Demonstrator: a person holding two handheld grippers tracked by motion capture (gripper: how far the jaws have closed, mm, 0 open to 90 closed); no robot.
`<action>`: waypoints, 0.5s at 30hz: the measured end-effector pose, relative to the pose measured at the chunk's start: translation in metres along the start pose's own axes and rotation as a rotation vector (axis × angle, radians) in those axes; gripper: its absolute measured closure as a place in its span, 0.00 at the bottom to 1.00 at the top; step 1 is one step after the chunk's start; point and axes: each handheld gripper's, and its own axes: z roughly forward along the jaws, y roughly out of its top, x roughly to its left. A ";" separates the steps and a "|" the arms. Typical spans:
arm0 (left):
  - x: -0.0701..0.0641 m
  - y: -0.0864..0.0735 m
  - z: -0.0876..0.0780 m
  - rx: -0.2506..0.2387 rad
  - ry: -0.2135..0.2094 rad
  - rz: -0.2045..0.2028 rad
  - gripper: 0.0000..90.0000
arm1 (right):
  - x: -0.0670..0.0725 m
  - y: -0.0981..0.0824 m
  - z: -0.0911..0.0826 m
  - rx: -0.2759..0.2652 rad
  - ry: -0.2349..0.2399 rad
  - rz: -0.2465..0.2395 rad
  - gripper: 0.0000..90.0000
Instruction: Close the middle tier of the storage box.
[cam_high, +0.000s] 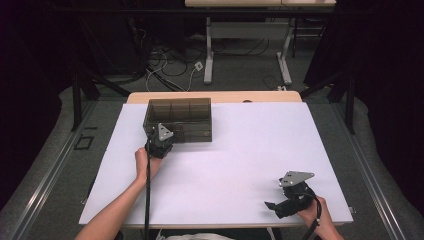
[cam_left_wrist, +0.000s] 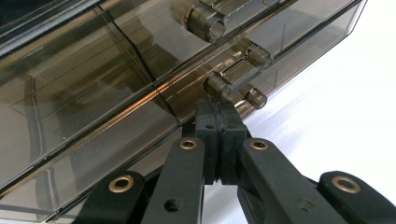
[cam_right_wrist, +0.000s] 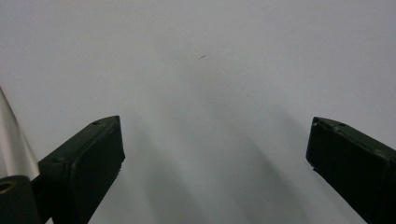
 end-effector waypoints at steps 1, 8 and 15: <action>0.000 0.000 0.000 -0.001 -0.001 -0.001 0.99 | 0.000 0.000 0.000 0.000 0.001 0.000 0.04; 0.001 0.001 0.001 -0.001 0.002 0.006 1.00 | 0.000 0.000 0.000 0.000 -0.001 0.000 0.04; 0.001 0.001 0.001 0.005 -0.010 0.001 1.00 | 0.001 -0.001 -0.001 0.000 -0.004 0.002 0.04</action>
